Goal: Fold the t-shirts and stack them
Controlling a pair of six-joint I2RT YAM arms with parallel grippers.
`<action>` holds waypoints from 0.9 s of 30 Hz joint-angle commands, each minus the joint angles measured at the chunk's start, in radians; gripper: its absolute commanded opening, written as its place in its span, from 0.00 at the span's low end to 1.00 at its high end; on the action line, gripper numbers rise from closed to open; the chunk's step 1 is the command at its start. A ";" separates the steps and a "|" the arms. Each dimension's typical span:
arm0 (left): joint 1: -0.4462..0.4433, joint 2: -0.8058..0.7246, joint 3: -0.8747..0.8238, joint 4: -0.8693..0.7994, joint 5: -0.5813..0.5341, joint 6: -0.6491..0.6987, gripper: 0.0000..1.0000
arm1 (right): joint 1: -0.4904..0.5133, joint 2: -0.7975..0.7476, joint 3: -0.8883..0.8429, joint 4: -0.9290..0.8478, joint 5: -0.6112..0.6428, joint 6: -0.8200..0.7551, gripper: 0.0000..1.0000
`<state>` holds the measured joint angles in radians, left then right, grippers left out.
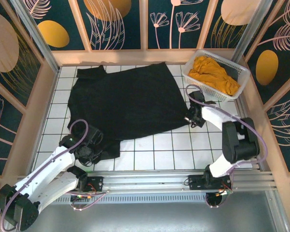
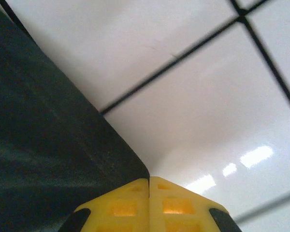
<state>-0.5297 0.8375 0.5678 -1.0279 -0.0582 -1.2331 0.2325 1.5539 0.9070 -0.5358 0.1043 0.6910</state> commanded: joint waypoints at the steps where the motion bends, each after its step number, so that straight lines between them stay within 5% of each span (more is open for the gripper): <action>1: -0.004 -0.052 0.017 -0.117 0.030 -0.049 0.00 | -0.005 -0.110 -0.034 -0.135 -0.019 0.033 0.00; 7: -0.004 -0.086 0.055 -0.089 0.024 -0.113 0.00 | -0.003 -0.132 -0.051 -0.127 -0.153 0.037 0.00; 13: 0.019 0.144 0.248 0.055 -0.106 -0.024 0.00 | -0.011 -0.053 0.079 -0.113 -0.167 0.059 0.00; 19: 0.237 0.302 0.363 0.264 -0.082 0.160 0.00 | -0.030 0.067 0.259 -0.095 -0.176 0.073 0.00; 27: 0.385 0.531 0.572 0.359 -0.121 0.367 0.00 | -0.048 0.276 0.544 -0.102 -0.154 0.066 0.00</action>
<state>-0.1875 1.3296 1.0832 -0.7315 -0.1413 -0.9779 0.1970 1.7756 1.3655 -0.6254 -0.0578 0.7433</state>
